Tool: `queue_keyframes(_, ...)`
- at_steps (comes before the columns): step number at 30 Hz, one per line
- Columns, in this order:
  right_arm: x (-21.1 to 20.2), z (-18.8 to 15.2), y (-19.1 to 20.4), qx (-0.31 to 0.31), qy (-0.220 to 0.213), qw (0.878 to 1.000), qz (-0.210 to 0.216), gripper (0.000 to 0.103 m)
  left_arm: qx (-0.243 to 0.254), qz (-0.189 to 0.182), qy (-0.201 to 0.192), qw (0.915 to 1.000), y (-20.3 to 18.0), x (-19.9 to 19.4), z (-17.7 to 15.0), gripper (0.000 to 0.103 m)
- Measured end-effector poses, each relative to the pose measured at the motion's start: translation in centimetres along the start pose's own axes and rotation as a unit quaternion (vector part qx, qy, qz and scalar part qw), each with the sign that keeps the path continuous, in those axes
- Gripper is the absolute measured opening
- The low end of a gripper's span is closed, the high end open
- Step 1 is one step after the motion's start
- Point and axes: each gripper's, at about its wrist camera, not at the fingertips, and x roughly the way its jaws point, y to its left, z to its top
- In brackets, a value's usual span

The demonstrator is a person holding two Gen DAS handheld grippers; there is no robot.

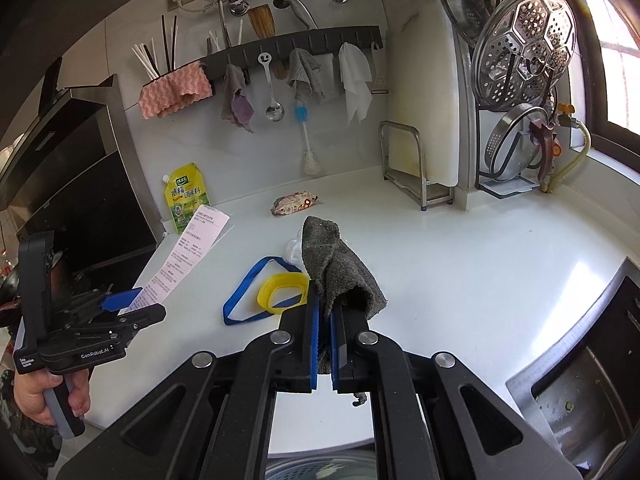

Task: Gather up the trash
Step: 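Carry the pink slip and grey cloth over the grey basket with both tools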

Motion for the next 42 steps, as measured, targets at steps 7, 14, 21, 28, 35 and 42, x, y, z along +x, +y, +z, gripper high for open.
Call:
queue_keyframes(7,-2.9,-2.8,0.7,0.001,0.003,1.000,-0.003,0.004,0.005,-0.010,-0.001,0.9999,-1.3,-2.6,-2.2,0.052)
queue_keyframes(14,-5.4,-5.7,1.0,0.012,0.008,1.000,-0.008,0.004,0.008,-0.023,0.001,0.9997,-3.0,-4.7,-4.4,0.052)
queue_keyframes(21,-8.3,-8.2,0.6,0.026,0.008,0.999,-0.020,0.004,0.021,-0.041,0.004,0.9989,-5.1,-6.2,-6.1,0.052)
queue_keyframes(28,-10.6,-10.8,0.0,0.040,0.014,0.999,-0.034,0.004,0.039,-0.064,0.011,0.9971,-7.9,-6.8,-7.7,0.052)
queue_keyframes(35,-12.3,-13.1,-0.4,0.055,0.019,0.997,-0.042,0.004,0.053,-0.081,0.018,0.9951,-9.8,-7.3,-9.2,0.052)
queue_keyframes(42,-13.2,-14.4,0.1,0.052,0.022,0.997,-0.051,0.004,0.060,-0.091,0.023,0.9938,-10.8,-7.7,-10.2,0.052)
